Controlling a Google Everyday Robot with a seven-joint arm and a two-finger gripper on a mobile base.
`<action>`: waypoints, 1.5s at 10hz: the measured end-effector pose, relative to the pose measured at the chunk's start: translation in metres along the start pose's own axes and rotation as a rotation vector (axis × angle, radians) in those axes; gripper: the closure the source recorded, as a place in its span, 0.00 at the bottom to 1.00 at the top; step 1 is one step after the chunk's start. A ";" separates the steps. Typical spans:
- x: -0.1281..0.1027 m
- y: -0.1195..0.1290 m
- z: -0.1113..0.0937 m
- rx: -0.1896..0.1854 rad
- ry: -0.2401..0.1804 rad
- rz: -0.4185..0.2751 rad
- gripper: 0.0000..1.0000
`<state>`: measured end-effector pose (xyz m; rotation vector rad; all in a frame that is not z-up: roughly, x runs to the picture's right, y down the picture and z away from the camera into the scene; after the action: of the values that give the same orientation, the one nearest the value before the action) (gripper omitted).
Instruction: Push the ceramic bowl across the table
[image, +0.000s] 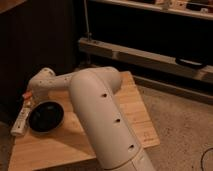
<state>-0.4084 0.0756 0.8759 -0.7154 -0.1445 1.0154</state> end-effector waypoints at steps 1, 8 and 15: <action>-0.001 0.001 0.001 0.000 0.005 -0.004 0.35; 0.004 0.005 0.002 0.013 0.045 -0.025 0.35; 0.023 0.006 0.000 0.019 0.069 -0.017 0.35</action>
<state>-0.4008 0.0965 0.8677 -0.7295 -0.0811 0.9737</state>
